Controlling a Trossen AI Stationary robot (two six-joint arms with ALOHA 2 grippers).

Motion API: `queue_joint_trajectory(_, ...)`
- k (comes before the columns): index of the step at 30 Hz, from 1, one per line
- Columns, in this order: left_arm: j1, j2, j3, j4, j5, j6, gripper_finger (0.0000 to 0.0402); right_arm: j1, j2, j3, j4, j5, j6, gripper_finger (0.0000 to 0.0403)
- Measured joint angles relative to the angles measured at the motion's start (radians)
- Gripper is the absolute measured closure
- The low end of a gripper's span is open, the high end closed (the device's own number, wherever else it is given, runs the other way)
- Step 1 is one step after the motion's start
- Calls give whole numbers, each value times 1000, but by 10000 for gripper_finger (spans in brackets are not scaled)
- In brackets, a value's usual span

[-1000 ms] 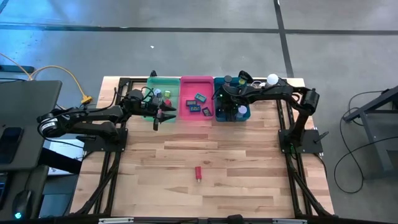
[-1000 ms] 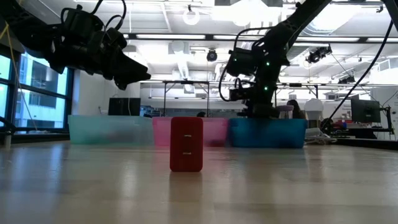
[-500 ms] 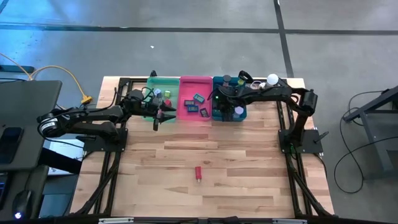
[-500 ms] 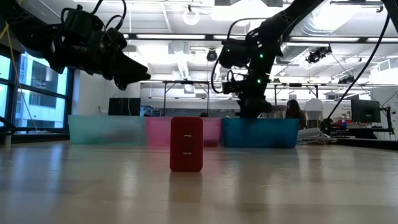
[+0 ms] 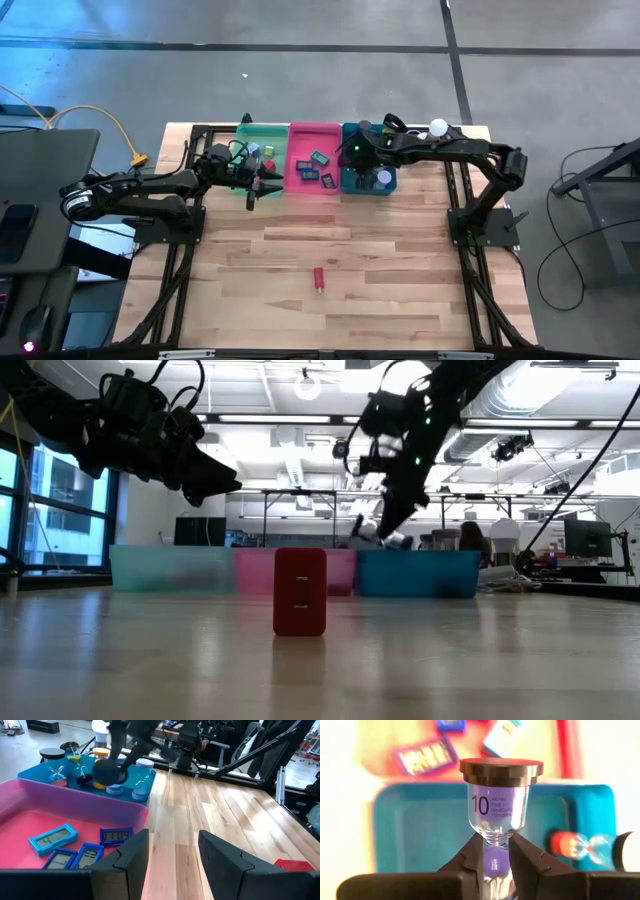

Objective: Pick & Place Office items
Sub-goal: Adjust the blue hourglass in the blue bin, then put the red adapter into the green bin

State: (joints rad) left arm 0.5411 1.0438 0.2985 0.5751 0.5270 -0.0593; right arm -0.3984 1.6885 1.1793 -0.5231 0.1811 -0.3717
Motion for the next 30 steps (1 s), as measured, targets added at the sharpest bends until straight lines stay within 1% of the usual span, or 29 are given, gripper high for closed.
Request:
queue_joint_trajectory(5,0,0,0,0,0,1,236,-1,-52,0,36,-162,71,342)
queue_joint_trajectory(8,0,0,0,0,0,1,236,-4,-54,-1,51,-212,106,342)
queue_joint_trajectory(10,0,0,0,0,0,2,236,-10,-55,-24,94,-232,124,343)
queue_joint_trajectory(15,0,0,0,-4,0,10,236,-43,-61,-128,203,-225,181,349)
queue_joint_trajectory(19,0,0,0,-8,0,10,236,-51,-101,-205,383,-255,217,377)
queue_joint_trajectory(22,0,0,0,-10,0,14,236,-38,-126,-234,459,-241,228,398)
queue_joint_trajectory(27,0,0,0,-10,0,17,236,-21,-144,-259,473,-153,230,401)
queue_joint_trajectory(30,0,0,0,-10,0,33,236,-2,-144,-262,463,-127,229,401)
